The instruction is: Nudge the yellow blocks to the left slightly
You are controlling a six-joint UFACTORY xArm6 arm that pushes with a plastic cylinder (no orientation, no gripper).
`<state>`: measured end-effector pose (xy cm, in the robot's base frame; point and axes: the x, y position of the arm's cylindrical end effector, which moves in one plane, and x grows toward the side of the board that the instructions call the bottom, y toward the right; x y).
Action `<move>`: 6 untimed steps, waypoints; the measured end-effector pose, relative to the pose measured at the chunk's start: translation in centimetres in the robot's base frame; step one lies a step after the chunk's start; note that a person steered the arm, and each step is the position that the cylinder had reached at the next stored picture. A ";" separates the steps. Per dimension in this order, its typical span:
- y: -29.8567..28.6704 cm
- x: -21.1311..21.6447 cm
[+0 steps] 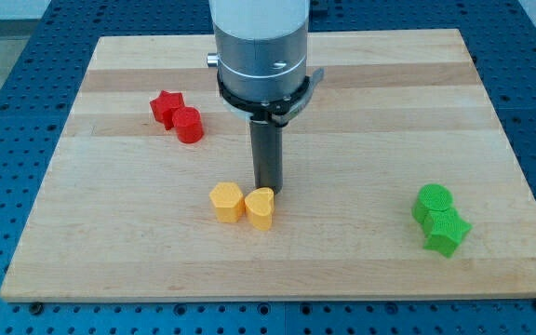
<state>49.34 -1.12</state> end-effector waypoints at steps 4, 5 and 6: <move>0.7 3.3; -2.5 3.3; -2.9 3.3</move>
